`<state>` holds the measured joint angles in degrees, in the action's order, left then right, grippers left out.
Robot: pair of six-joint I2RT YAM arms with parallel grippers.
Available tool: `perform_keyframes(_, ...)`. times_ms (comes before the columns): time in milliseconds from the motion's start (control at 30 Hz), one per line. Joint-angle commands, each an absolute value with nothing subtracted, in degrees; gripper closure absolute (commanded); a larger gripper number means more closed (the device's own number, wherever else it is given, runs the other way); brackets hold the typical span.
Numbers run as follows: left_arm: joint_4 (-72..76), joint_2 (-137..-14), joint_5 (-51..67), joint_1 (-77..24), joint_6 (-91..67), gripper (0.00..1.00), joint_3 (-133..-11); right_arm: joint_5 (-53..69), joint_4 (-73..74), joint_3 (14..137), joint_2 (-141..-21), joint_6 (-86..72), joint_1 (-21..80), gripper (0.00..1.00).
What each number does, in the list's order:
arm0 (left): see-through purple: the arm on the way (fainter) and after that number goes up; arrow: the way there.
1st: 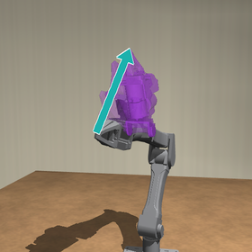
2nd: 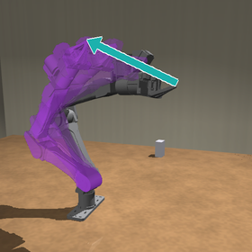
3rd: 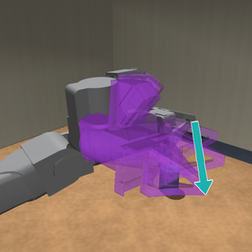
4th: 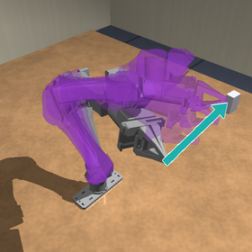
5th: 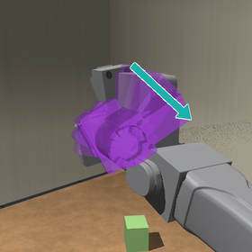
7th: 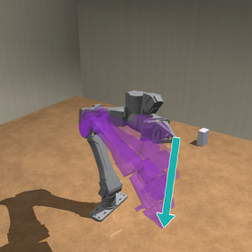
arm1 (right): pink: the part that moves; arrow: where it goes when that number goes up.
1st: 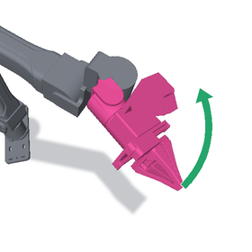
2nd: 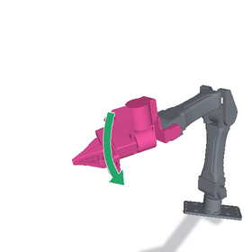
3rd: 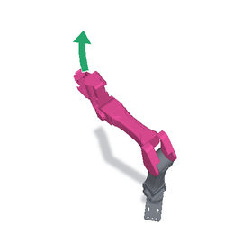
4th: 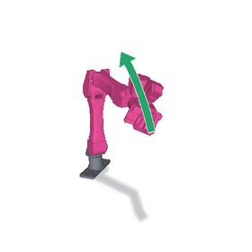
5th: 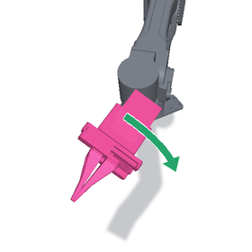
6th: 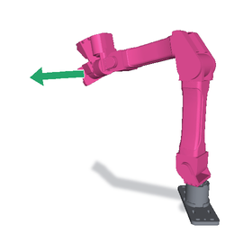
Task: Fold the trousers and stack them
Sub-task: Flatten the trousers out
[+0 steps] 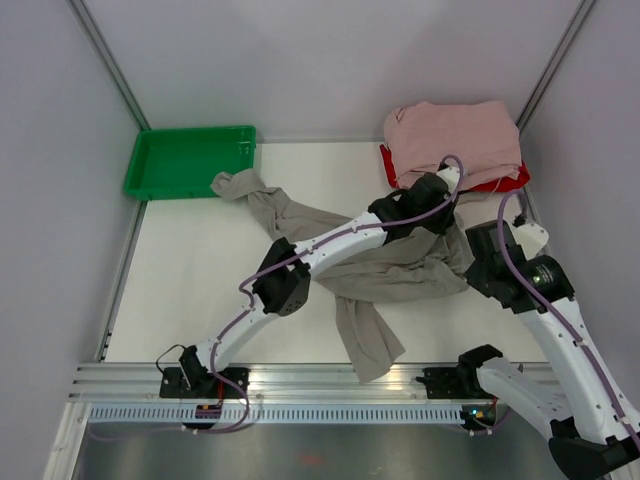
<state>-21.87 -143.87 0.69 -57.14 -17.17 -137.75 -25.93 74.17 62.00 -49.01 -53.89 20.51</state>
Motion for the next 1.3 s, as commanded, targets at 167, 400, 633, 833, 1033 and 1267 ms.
perform_keyframes(167,14.63,-151.51,-2.53,-59.94,-33.82,0.97,-145.10,-39.63,82.97,58.71,-47.72,-65.56,18.99,1.00)
perform_keyframes(400,13.72,-152.59,-6.42,-60.21,-32.18,0.12,-147.23,-39.57,77.79,67.66,-54.22,-60.57,16.62,0.02)
perform_keyframes(633,-2.72,-135.65,-0.26,-50.99,-34.63,0.00,-130.65,-36.65,67.16,78.03,-59.59,-48.62,14.68,0.02)
perform_keyframes(833,-12.61,-112.61,7.81,-40.18,-30.86,0.00,-106.63,-34.64,58.98,80.07,-63.62,-41.31,14.24,0.02)
perform_keyframes(1033,-20.65,-91.87,10.36,-37.62,-22.94,0.00,-80.02,-23.83,48.02,72.34,-71.43,-40.69,11.96,0.03)
perform_keyframes(1267,-21.39,-70.16,17.39,-39.81,-22.42,0.08,-50.83,-14.52,36.04,74.26,-80.94,-33.85,9.05,0.04)
